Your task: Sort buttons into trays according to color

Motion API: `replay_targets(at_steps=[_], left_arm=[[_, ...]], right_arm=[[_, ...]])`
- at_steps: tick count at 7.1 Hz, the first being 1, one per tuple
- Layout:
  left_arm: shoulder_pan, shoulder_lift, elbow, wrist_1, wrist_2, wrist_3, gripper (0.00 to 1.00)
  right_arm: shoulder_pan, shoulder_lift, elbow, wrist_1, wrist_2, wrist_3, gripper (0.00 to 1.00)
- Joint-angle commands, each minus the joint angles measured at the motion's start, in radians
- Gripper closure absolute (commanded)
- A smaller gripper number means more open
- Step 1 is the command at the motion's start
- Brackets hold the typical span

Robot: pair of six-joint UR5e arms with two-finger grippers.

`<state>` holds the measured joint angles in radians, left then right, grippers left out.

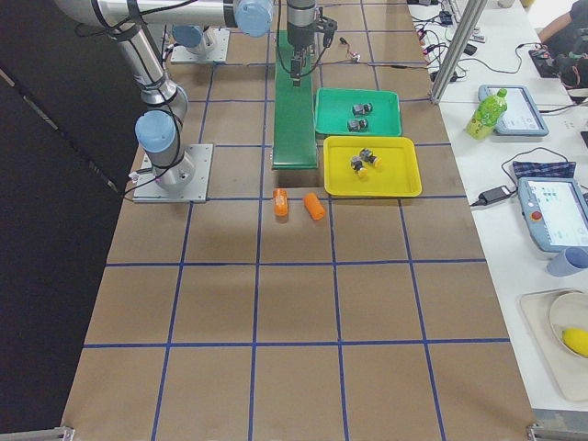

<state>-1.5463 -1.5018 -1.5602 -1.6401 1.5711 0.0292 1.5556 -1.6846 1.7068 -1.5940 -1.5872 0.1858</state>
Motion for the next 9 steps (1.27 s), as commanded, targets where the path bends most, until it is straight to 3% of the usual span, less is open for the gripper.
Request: replay_targets(at_steps=[1,9], left_arm=[[0.000,-0.003,0.000,-0.004,-0.002,0.000,0.00],[0.002,-0.005,0.000,-0.007,-0.009,-0.002,0.00]], right_arm=[[0.000,-0.001,0.000,-0.001,-0.002,0.000,0.00],[0.001,-0.018,-0.019,0.065,-0.001,0.003,0.00]])
